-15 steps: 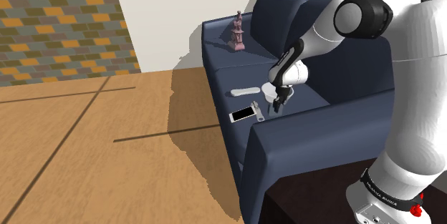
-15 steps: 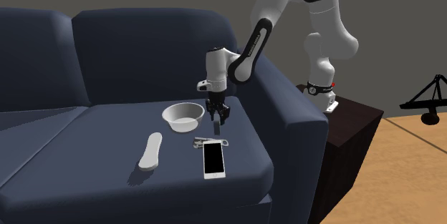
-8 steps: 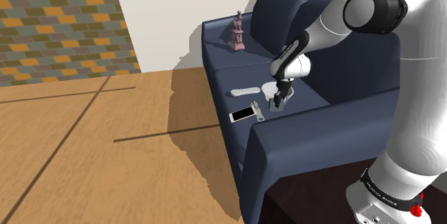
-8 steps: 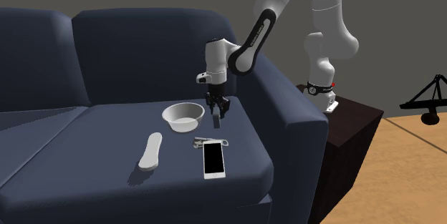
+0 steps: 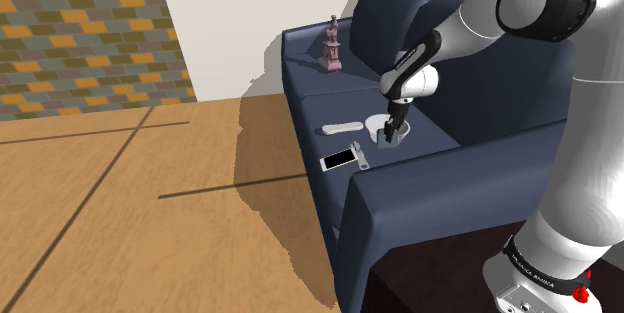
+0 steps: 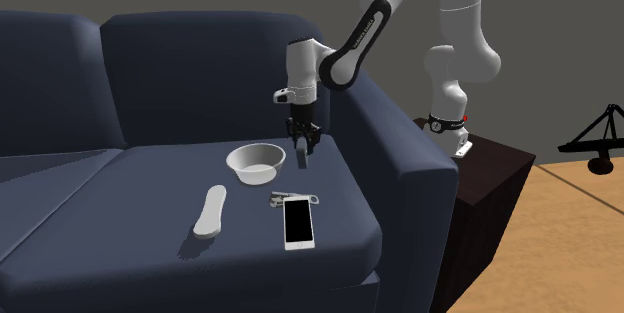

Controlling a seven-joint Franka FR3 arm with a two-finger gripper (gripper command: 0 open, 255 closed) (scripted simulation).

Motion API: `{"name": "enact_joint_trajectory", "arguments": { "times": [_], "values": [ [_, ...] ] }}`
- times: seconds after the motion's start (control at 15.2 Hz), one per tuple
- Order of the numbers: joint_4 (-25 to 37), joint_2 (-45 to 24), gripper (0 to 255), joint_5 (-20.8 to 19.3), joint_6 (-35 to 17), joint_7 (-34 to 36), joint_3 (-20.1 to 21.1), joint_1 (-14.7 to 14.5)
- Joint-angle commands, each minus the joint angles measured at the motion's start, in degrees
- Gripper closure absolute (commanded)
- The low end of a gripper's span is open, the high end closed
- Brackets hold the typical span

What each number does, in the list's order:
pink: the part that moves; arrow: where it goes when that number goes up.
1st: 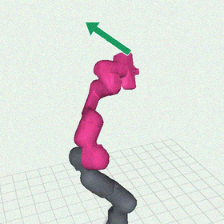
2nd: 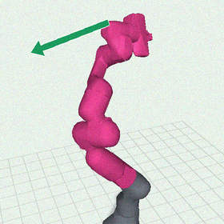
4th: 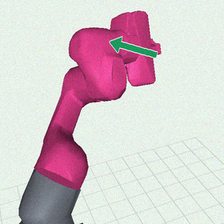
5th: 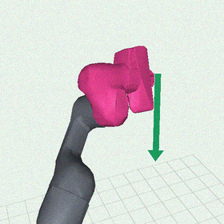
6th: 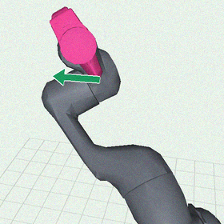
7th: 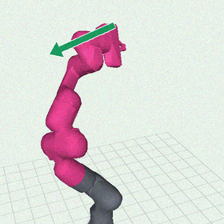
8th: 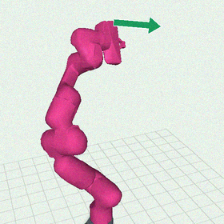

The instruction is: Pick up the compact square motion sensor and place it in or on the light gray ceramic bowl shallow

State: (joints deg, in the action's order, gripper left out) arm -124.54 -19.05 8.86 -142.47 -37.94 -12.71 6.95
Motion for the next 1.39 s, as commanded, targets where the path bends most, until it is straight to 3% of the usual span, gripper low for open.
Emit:
{"name": "enact_joint_trajectory", "arguments": {
  "times": [0.0, 0.73, 1.32],
  "values": [
    [0.02, 1.30, 255, -0.56, 1.29, 0.41, -0.29, -0.21],
    [1.35, 7.36, 255, -3.20, 8.45, 2.33, -1.32, -0.92],
    [25.97, -8.53, 255, 0.77, 17.98, -5.30, -1.93, 5.82]
  ]
}}
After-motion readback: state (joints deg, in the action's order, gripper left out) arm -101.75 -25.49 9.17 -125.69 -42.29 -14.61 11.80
